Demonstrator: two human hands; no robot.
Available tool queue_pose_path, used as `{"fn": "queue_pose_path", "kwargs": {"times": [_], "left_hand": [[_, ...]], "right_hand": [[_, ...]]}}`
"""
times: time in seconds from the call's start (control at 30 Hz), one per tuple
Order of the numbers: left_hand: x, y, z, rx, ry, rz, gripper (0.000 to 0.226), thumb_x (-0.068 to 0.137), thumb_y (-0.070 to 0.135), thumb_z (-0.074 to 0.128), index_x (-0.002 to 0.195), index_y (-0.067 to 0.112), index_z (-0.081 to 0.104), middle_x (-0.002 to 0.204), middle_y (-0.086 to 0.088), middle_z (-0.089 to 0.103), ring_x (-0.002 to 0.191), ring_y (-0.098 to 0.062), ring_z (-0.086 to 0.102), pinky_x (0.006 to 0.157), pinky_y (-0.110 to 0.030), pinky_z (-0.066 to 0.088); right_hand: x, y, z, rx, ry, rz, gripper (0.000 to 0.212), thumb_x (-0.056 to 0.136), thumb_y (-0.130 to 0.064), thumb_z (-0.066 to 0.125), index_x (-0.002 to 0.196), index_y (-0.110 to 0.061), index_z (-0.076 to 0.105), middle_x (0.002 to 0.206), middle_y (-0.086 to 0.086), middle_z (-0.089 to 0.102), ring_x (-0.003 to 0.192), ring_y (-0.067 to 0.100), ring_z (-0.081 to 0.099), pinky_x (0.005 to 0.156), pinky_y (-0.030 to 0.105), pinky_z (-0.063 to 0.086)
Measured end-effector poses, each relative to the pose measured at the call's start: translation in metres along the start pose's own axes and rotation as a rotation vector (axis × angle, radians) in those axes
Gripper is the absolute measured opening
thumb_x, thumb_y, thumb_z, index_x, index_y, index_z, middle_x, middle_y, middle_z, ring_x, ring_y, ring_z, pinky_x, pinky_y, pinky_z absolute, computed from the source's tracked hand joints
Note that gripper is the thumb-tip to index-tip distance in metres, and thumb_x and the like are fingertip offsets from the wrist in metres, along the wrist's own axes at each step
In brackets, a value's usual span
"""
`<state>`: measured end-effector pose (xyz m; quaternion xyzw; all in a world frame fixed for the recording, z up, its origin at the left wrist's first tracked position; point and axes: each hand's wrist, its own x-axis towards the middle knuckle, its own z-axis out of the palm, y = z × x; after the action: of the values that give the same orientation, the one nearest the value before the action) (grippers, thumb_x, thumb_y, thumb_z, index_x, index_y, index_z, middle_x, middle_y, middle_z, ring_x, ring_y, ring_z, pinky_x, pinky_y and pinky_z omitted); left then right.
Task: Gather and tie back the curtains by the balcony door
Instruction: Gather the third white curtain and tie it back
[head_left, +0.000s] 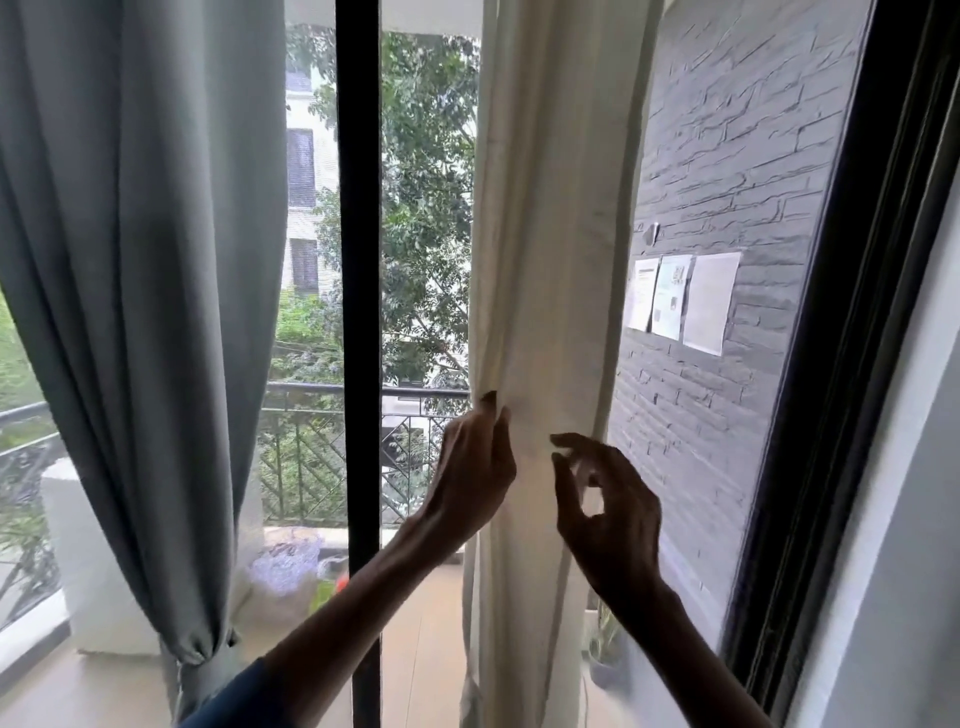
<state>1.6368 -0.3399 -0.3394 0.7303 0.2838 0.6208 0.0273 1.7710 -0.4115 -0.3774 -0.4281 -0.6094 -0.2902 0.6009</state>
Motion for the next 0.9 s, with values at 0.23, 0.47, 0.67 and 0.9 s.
{"fn": "queue_pose_path", "kwargs": {"times": [0.23,0.47,0.67,0.9], "left_hand": [[-0.015,0.013,-0.003,-0.214,-0.174,0.103,0.065,0.1,-0.006,0.04,0.155,0.01,0.008,0.156,0.029,0.027,0.075,-0.002,0.063,0.107,-0.025,0.044],[-0.024,0.031,-0.006,-0.246,-0.084,-0.001,0.076,0.102,0.004,0.047,0.156,0.008,-0.008,0.131,0.013,0.047,0.068,-0.027,0.059,0.062,-0.016,0.046],[-0.009,0.03,-0.01,-0.279,-0.175,-0.269,0.037,0.096,0.05,0.056,0.097,0.013,0.06,0.075,-0.013,0.064,0.063,-0.019,0.058,0.059,-0.034,0.046],[0.009,-0.004,-0.005,-0.026,-0.189,-0.277,0.049,0.093,0.028,0.067,0.057,0.015,0.036,0.054,0.004,0.032,0.054,-0.019,0.033,0.054,-0.031,0.02]], "right_hand": [[-0.002,-0.004,-0.009,0.238,0.156,0.384,0.069,0.08,-0.004,0.084,0.133,-0.01,0.04,0.13,-0.003,0.047,0.086,0.01,0.071,0.057,0.021,0.058],[-0.032,-0.009,0.012,-0.125,-0.042,0.093,0.037,0.089,-0.002,0.072,0.124,-0.015,0.07,0.12,-0.002,0.071,0.092,0.011,0.071,0.062,0.03,0.06],[-0.034,-0.02,0.011,-0.078,-0.341,0.023,0.039,0.094,-0.01,0.064,0.133,-0.015,0.065,0.139,0.001,0.056,0.116,0.013,0.063,0.071,0.022,0.057],[0.03,0.046,-0.014,0.188,-0.152,0.366,0.055,0.079,-0.023,0.086,0.129,-0.013,0.063,0.132,-0.003,0.061,0.122,0.007,0.058,0.091,0.022,0.052]]}}
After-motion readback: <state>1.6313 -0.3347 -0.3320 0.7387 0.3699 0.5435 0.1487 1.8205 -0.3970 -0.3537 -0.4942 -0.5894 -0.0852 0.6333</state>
